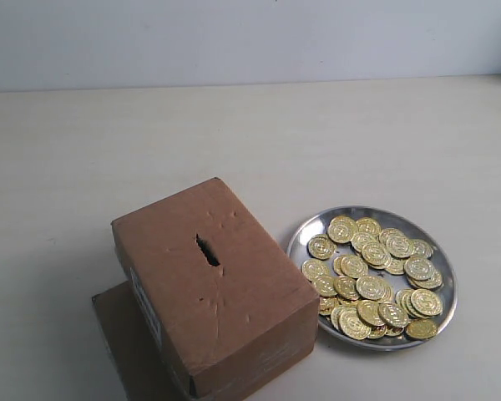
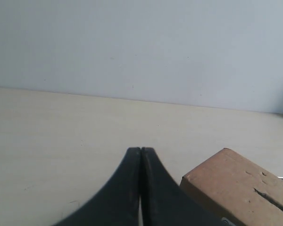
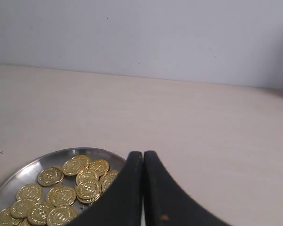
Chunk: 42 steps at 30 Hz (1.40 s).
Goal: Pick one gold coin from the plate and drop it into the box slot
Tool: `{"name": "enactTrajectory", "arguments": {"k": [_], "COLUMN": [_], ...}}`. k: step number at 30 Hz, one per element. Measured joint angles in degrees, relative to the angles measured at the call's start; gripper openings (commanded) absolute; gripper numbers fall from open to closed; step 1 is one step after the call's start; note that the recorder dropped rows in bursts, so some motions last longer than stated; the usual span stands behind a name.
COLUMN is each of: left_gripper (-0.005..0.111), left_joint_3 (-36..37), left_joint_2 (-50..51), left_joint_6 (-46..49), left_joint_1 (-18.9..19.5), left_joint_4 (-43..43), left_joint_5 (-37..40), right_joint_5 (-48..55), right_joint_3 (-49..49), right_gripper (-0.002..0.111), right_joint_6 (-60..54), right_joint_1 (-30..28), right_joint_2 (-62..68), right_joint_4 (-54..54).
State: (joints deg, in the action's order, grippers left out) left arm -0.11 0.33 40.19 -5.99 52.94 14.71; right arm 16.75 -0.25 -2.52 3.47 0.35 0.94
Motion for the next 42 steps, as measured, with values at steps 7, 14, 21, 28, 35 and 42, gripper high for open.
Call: {"name": "enactTrajectory", "arguments": {"k": [7, 14, 21, 28, 35, 42], "left_gripper": [0.0, 0.0, 0.0, 0.0, 0.0, 0.0], "left_joint_3": [0.0, 0.0, 0.0, 0.0, 0.0, 0.0], "left_joint_2": [0.0, 0.0, 0.0, 0.0, 0.0, 0.0], "left_joint_6": [0.0, 0.0, 0.0, 0.0, 0.0, 0.0], "left_joint_1": [0.0, 0.0, 0.0, 0.0, 0.0, 0.0], "left_joint_4": [0.0, 0.0, 0.0, 0.0, 0.0, 0.0], "left_joint_5": [0.0, 0.14, 0.14, 0.14, 0.14, 0.14], "right_joint_5": [0.14, 0.14, 0.14, 0.14, 0.14, 0.14], "right_joint_3": [0.0, 0.0, 0.0, 0.0, 0.0, 0.0], "right_gripper": [0.0, 0.0, 0.0, 0.0, 0.0, 0.0], "right_joint_6": [2.52, 2.52, 2.52, 2.52, 2.52, 2.52], "right_joint_1": [-0.44, -0.44, -0.44, -0.44, -0.44, -0.44], "right_joint_2": [0.0, 0.0, 0.0, 0.0, 0.0, 0.0], "right_joint_4": [-0.14, -0.14, -0.39, -0.52, -0.52, -0.52]}}
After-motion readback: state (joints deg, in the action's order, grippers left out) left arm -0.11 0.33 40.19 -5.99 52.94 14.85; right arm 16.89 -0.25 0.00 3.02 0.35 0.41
